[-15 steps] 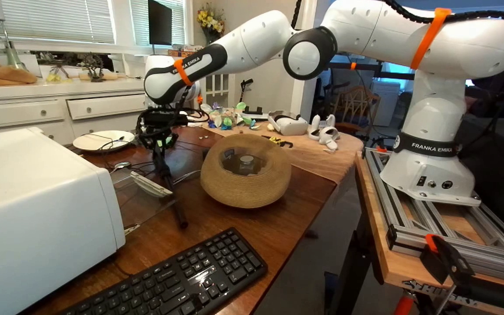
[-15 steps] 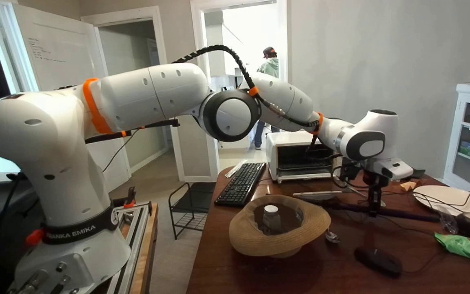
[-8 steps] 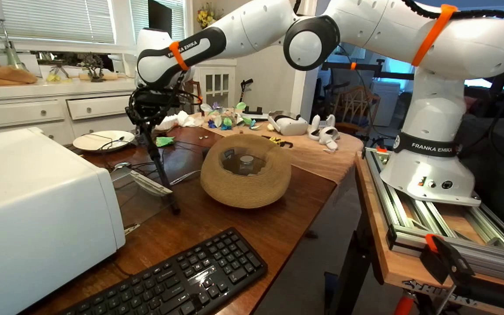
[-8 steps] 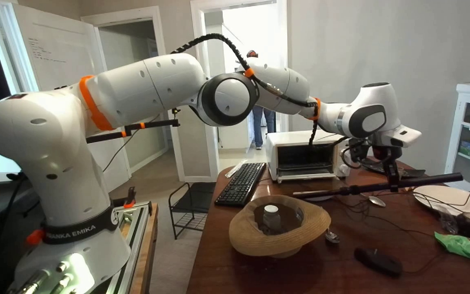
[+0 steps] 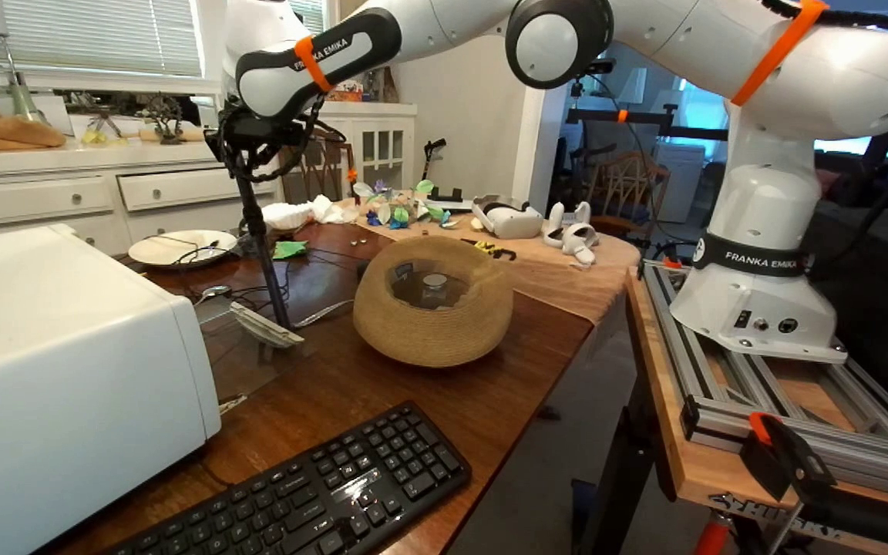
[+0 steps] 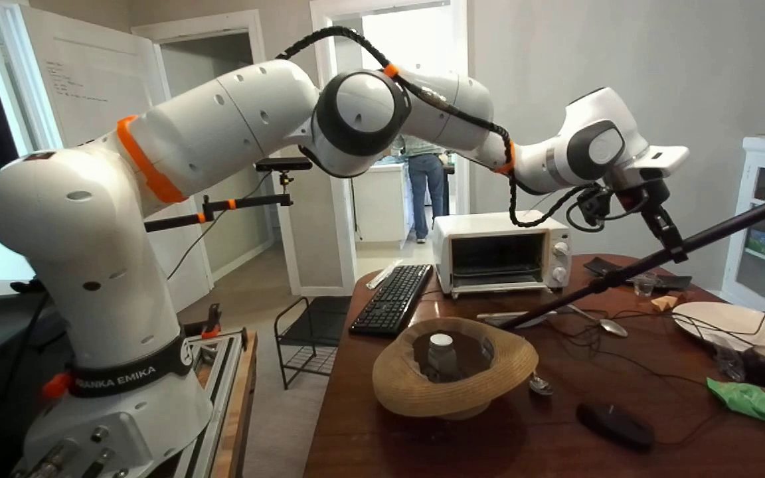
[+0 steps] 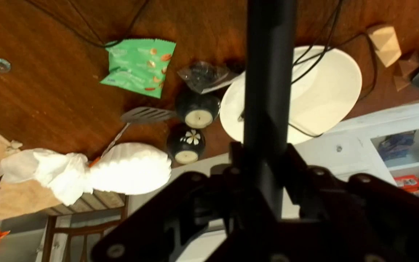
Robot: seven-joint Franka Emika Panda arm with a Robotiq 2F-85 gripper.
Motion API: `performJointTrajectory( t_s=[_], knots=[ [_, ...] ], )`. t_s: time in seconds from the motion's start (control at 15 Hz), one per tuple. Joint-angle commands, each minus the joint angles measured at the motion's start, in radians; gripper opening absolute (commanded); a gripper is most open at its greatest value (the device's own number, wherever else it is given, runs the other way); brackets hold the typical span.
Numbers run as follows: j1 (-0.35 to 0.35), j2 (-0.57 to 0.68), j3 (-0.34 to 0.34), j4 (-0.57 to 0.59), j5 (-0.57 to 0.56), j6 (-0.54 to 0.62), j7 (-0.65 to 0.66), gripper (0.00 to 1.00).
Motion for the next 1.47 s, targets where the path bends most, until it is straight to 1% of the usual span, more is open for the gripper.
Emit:
performJointTrajectory(
  t_s=[0.0,0.33,0.6,0.73,0.87,1.07,1.13,1.2,1.27,1.4],
  knots=[
    [0.082,-0.156,-0.073,-0.228,-0.126,0.070,0.169,0.07],
    [0.174,-0.282,-0.158,-0.431,-0.269,0.162,0.396,0.07],
    [0.268,-0.372,-0.266,-0.602,-0.399,0.220,0.624,0.07],
    [0.343,-0.405,-0.356,-0.693,-0.483,0.211,0.772,0.07],
    [0.411,-0.451,-0.420,-0.788,-0.565,0.207,0.893,0.07],
    [0.516,-0.515,-0.514,-0.935,-0.704,0.234,1.079,0.07],
    [0.578,-0.510,-0.583,-0.992,-0.721,0.280,1.145,0.07],
    [0.621,-0.511,-0.629,-1.038,-0.763,0.321,1.217,0.07],
    [0.662,-0.501,-0.679,-1.070,-0.797,0.365,1.278,0.07],
    [0.767,-0.469,-0.807,-1.136,-0.880,0.471,1.419,0.07]
  ],
)
